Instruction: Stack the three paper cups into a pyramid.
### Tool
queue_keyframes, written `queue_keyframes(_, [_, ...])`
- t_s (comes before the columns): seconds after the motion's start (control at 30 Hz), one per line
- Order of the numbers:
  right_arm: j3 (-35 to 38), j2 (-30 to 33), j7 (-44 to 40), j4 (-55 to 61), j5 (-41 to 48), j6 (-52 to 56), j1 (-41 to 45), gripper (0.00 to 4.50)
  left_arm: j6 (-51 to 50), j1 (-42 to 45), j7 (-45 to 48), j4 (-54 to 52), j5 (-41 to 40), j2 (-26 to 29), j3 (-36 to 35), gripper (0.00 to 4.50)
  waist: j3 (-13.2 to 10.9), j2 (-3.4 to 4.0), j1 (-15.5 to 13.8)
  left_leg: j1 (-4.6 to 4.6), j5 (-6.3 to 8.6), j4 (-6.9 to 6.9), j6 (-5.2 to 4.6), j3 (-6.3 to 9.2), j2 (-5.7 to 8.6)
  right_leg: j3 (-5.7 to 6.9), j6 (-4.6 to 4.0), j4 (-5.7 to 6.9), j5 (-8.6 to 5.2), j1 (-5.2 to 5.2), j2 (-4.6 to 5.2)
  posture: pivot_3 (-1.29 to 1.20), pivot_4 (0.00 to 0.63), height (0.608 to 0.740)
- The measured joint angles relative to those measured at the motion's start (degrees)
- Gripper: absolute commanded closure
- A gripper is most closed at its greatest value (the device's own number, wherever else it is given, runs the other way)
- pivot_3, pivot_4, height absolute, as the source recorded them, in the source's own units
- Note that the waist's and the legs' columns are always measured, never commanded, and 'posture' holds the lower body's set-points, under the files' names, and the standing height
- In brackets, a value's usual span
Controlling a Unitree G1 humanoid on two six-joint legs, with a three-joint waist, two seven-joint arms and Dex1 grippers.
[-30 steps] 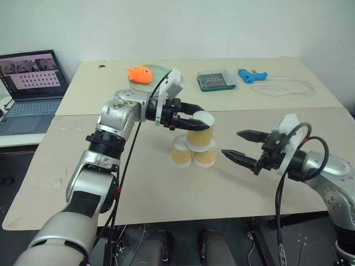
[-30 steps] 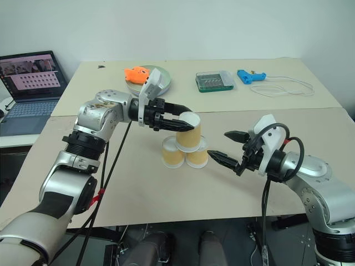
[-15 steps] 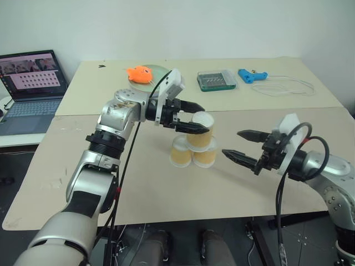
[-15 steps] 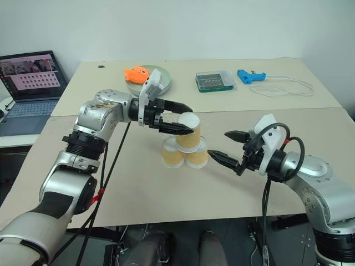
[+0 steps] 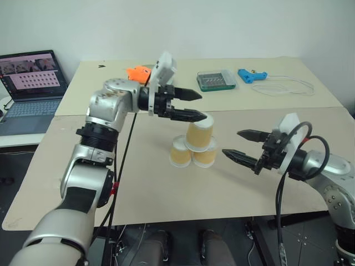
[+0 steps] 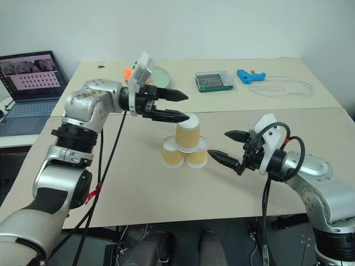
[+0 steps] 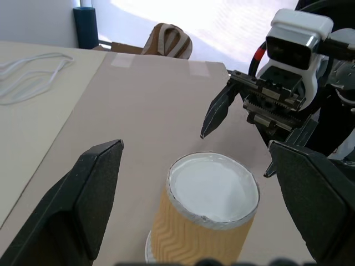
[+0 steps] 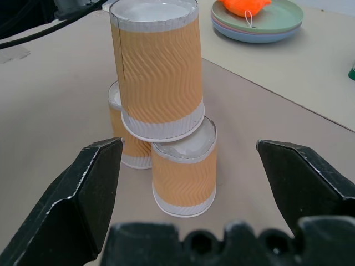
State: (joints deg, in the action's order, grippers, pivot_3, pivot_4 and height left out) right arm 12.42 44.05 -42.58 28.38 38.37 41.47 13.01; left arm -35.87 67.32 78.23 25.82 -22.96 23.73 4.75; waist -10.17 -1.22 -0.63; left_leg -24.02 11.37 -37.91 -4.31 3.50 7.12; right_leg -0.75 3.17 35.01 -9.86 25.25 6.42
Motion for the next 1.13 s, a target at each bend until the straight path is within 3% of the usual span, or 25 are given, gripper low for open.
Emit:
queue_keyframes(0.13, [-0.03,0.0,0.02,-0.83,-0.22,-0.25,0.57,0.0,-3.75,0.86,-4.79,-2.69,-4.56,0.04,-6.27,0.03,0.0,0.0,0.02,0.0,0.0,-0.01,0.0,0.0,0.0,0.0,0.0,0.01,0.0,0.01,0.0,0.0,0.15,0.73])
queue_keyframes(0.27, [0.05,-0.01,2.64,-2.84,-3.57,-2.02,0.67,0.0,-2.75,-0.25,-21.58,-5.22,-5.07,-1.19,-14.72,0.03,0.01,0.01,0.02,0.14,0.02,-0.01,0.11,0.0,-0.01,-0.06,0.0,0.04,0.01,-0.08,0.01,0.0,0.15,0.73])
queue_keyframes(0.47, [1.86,-0.34,15.89,-12.64,-15.04,-2.55,2.42,0.0,-1.84,-18.63,-49.12,-16.23,-1.59,-2.41,-26.27,0.03,0.05,0.07,0.18,0.24,-0.02,0.0,0.2,-0.09,-0.01,-0.19,-0.11,0.16,0.08,-0.04,-0.06,0.0,0.15,0.73])
queue_keyframes(0.6, [0.75,-2.17,23.04,-19.73,-22.63,-3.96,4.16,0.0,-0.43,-28.38,-60.97,-21.12,1.49,-2.36,-31.81,0.03,0.05,0.03,-0.05,0.25,-0.03,0.01,0.27,-0.11,-0.01,-0.19,-0.12,0.12,0.12,-0.07,-0.07,0.0,0.15,0.73])
queue_keyframes(0.8, [0.25,-9.05,28.97,-28.47,-26.62,-9.75,6.22,0.0,5.63,-41.99,-68.0,-24.49,5.0,-2.68,-34.84,0.03,0.07,0.03,-0.28,0.27,-0.02,0.01,0.28,-0.13,-0.01,-0.15,-0.12,0.13,0.16,-0.11,-0.07,0.0,0.15,0.73])
queue_keyframes(1.13, [0.25,-12.09,30.2,-40.32,-29.08,-19.53,9.02,0.0,15.96,-45.23,-72.88,-24.05,5.08,-4.42,-35.19,0.03,0.09,0.01,-0.04,0.29,-0.01,0.01,0.27,-0.15,0.0,-0.15,-0.07,0.05,0.24,-0.14,-0.08,0.0,0.15,0.73])
